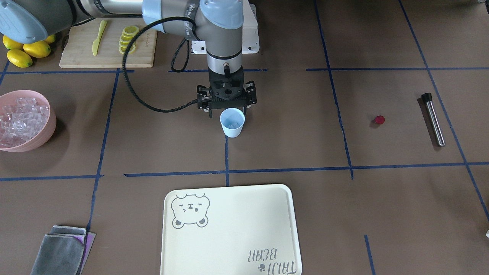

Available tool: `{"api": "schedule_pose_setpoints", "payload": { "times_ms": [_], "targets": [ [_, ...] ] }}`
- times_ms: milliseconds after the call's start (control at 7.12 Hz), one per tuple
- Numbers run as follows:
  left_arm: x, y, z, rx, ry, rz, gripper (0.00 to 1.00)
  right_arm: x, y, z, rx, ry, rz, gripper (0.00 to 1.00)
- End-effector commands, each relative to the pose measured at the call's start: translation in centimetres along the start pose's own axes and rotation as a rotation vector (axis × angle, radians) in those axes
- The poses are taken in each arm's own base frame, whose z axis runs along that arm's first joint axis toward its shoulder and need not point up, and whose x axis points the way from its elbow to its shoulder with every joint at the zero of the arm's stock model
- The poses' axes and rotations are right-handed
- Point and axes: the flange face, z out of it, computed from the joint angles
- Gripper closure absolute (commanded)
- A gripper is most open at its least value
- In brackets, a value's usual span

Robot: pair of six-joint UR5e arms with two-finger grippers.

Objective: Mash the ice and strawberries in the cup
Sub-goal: 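Move the right gripper back over the pink bowl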

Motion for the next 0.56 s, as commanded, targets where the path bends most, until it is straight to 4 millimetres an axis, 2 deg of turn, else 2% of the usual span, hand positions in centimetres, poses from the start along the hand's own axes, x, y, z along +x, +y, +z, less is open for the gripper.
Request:
{"api": "schedule_pose_setpoints", "payload": {
  "times_ms": [0, 281, 421],
  "targets": [
    [0.0, 0.1, 0.0, 0.001, 0.002, 0.000, 0.00, 12.5, -1.6, -5.8, 0.020, -0.027, 0.081, 0.01],
    [0.4, 0.1, -0.4, 0.006, 0.002, 0.005, 0.00, 27.8, 0.6, -9.4, 0.006, -0.019, -0.054, 0.01],
    [0.4, 0.1, -0.4, 0.007, 0.001, 0.007, 0.00, 34.2, 1.2, -9.5, -0.025, 0.009, -0.104, 0.01]
  ]
}}
